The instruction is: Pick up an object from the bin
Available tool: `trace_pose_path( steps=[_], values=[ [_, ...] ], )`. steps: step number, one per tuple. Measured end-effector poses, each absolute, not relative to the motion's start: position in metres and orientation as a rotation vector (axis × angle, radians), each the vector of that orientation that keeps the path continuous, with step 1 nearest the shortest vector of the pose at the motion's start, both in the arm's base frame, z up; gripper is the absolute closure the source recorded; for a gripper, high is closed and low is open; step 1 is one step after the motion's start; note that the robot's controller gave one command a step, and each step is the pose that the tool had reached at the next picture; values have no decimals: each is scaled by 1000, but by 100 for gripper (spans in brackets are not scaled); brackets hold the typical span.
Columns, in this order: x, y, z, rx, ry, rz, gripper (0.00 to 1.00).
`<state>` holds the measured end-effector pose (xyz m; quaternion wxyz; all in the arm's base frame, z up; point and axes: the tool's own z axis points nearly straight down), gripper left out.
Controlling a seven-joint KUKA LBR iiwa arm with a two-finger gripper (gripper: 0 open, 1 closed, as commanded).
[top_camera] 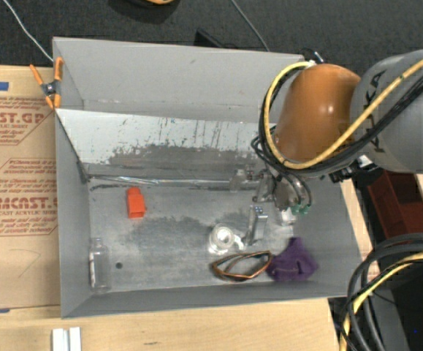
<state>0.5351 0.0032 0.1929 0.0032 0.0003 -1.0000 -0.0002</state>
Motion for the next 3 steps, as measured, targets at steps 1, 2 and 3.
trace_pose_path(
  steps=[1,2,3],
  values=[
    [537,3,197,1,-3143,-1,0],
    [547,-38,116,241,-3130,-1,0],
    [509,-66,93,261,-3130,-1,0]
  ],
)
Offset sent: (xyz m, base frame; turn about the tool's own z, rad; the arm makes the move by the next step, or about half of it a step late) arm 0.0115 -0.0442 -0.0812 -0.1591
